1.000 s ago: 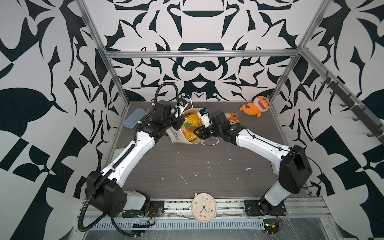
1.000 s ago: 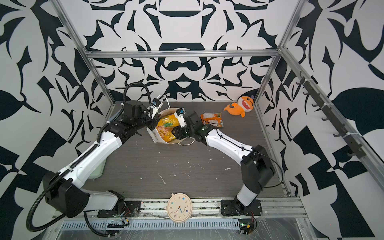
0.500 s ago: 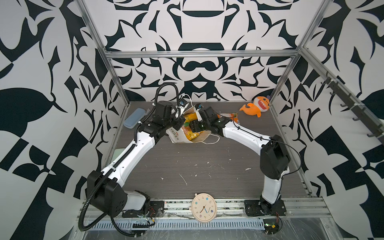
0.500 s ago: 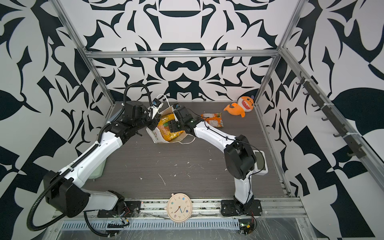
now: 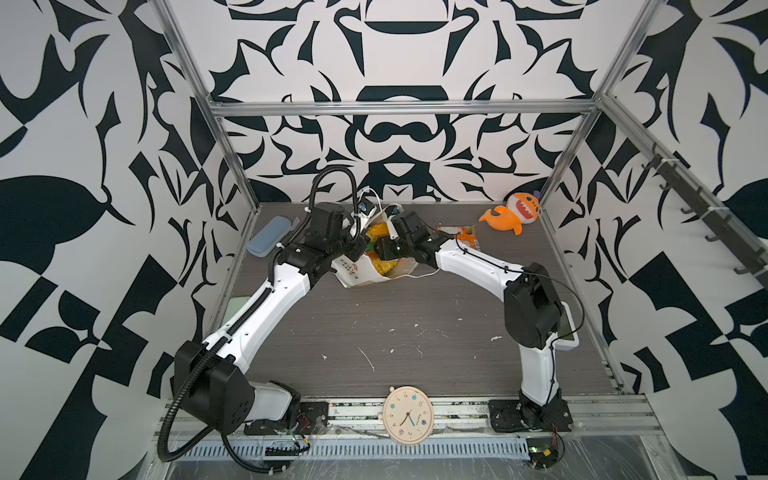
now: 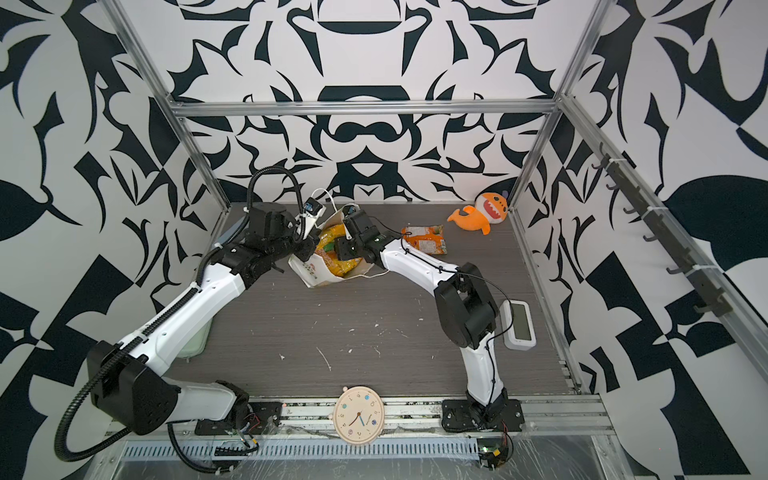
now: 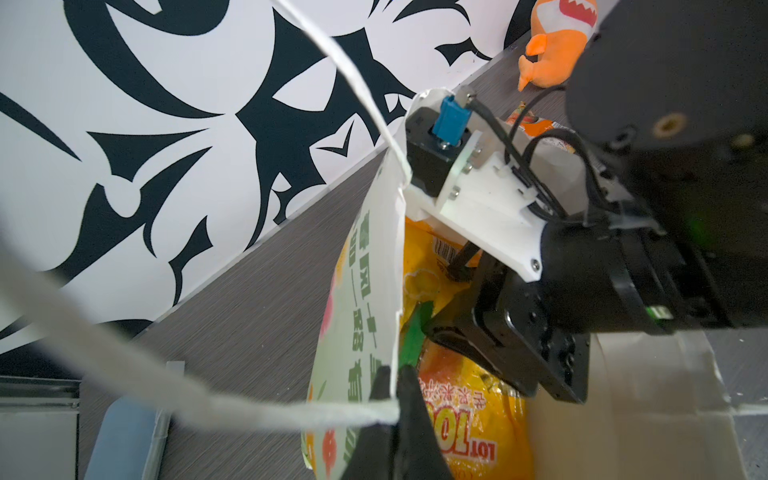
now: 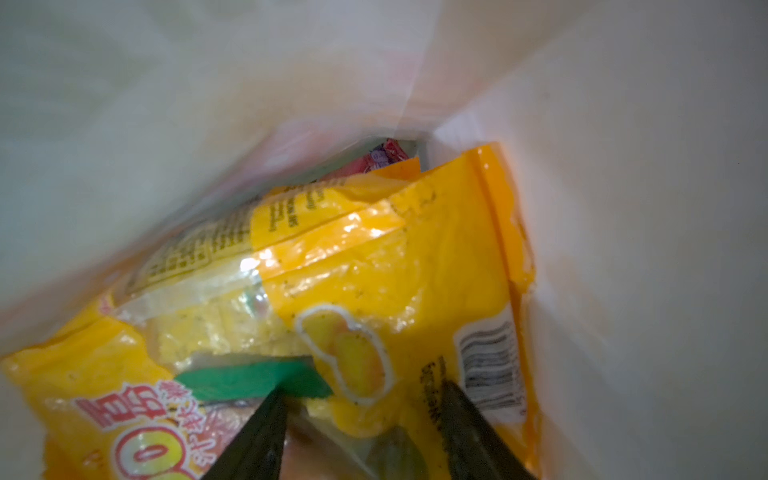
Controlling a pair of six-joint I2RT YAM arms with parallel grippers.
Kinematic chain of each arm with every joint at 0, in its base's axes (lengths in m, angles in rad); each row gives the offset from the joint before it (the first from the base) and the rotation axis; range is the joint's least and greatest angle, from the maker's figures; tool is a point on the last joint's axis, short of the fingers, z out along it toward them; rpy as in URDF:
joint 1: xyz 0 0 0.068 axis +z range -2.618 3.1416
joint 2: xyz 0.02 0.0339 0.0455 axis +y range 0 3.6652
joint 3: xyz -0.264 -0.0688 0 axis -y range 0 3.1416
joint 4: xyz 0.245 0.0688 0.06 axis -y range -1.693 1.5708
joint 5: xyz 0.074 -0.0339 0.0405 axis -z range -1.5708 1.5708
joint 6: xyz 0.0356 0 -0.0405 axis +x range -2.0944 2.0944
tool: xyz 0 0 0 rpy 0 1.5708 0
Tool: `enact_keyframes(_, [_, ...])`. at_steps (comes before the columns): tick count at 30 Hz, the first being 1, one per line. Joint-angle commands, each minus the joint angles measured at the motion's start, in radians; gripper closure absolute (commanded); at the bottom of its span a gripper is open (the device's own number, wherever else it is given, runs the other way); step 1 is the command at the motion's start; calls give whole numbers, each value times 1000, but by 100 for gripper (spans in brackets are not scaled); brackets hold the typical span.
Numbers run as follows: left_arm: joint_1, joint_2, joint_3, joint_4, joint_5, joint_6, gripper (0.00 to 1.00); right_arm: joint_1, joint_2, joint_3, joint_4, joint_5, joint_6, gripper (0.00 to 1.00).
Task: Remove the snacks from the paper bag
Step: 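Lower the right gripper into the bag toward the yellow packet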
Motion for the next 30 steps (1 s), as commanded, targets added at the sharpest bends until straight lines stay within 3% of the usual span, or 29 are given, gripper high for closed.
enact_keyframes(1, [-5,-2,-7,52,53,-1,100,-2,25,18,65,-86,23,56])
enact_keyframes(5, [-4,-6,-16,56,53,-1,100,-2,31,19,68,-103,18,79])
enact_keyframes(7, [-5,-9,-22,59,52,-2,100,-2,31,18,72,-115,12,84])
enact_keyframes(10, [-6,-12,-29,61,46,-2,100,-2,26,20,79,-152,1,99])
enact_keyframes(22, [-5,-15,-41,64,27,-2,100,-4,-86,-37,155,-296,-50,100])
enact_keyframes(30, [-4,-17,-43,61,12,-2,100,-13,-167,-85,202,-317,-51,100])
